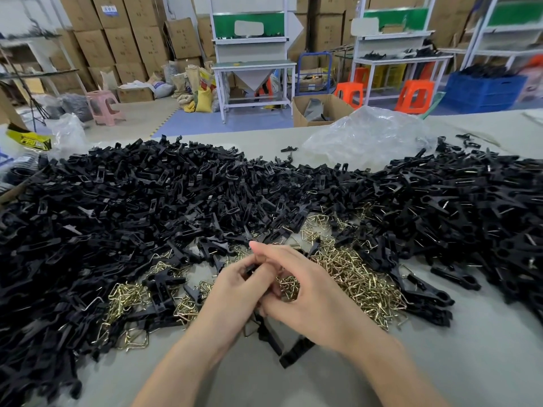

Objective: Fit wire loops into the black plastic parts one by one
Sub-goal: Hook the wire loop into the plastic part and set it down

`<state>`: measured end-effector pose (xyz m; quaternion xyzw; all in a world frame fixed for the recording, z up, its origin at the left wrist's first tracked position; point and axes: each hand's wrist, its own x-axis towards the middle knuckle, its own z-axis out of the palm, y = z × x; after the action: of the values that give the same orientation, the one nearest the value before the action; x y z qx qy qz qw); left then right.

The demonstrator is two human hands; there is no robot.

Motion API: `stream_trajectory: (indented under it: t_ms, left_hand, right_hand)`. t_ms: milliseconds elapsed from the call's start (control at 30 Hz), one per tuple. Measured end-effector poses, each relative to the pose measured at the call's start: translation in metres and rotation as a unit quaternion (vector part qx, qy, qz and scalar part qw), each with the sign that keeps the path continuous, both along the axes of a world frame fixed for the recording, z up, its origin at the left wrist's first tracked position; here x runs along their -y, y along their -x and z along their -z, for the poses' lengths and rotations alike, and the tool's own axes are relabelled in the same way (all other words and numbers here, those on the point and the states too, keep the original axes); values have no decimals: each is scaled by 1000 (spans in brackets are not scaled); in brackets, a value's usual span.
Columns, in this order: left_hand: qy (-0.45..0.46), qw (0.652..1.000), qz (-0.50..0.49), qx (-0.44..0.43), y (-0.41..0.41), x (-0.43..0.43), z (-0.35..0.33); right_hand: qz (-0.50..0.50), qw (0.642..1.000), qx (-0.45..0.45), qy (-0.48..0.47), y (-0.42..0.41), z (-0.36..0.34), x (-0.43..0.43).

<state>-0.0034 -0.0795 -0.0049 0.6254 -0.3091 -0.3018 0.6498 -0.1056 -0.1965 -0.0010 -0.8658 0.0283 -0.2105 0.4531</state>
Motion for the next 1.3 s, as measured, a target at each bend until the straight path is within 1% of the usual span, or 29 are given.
stream_trajectory:
  t_ms: [267,433,533,633,700,767,833,867,900,933,967,1000,1033,1067,1100,1133,1200,1233,1267,1300]
  left_hand:
    - [-14,1000,11,11,0,-1,3]
    - [-23,999,-3,47,-3,2,8]
    - [-28,998,24,57,-6,2,11]
    - [14,998,61,9,-7,2,10]
    - [34,997,66,-28,-6,2,10]
    - [55,997,30,-42,-5,1,9]
    - [82,996,-24,-32,-3,-2,6]
    - [91,994,-54,-20,-2,-4,5]
    - [88,992,-91,10,-2,-6,4]
    - [75,986,-134,66,-3,-9,4]
    - [54,974,-176,129,-4,-11,4]
    - [30,959,-214,182,-7,-13,4]
    - [8,945,-245,215,-10,-15,5]
    - [-9,936,-267,231,-13,-15,5]
    - [-27,928,-283,242,-17,-15,5]
    - [-52,917,-299,259,-21,-15,5]
    - [-115,879,-330,323,-33,-18,5]
    - [-147,859,-338,356,-42,-20,3]
    - [-182,838,-342,383,-52,-23,0]
    - [-221,816,-345,408,-64,-27,-4]
  right_hand:
    - [-24,1000,-10,0,3,-3,0]
    - [-24,999,-22,-5,2,-3,3]
    - [-24,1000,-20,-1,2,-2,2]
    - [-8,1000,2,3,1,0,8]
    - [24,1000,19,-2,0,-1,10]
    - [58,996,32,-57,-1,-6,12]
    - [102,979,76,-162,-5,-21,24]
    - [122,950,126,-259,-6,-33,38]
    - [127,892,190,-389,-7,-47,56]
    - [118,807,254,-519,-6,-62,73]
    - [107,717,307,-617,-4,-74,87]
    - [102,644,338,-679,-1,-82,98]
    - [98,604,342,-713,-1,-87,103]
    - [98,603,322,-724,-3,-87,101]
    - [103,628,289,-715,-7,-82,95]
    - [114,667,250,-692,-11,-75,85]
    - [147,745,179,-626,-18,-55,65]
    - [164,773,158,-592,-19,-44,56]
    - [178,794,144,-563,-20,-34,50]
    - [186,807,136,-544,-20,-26,46]
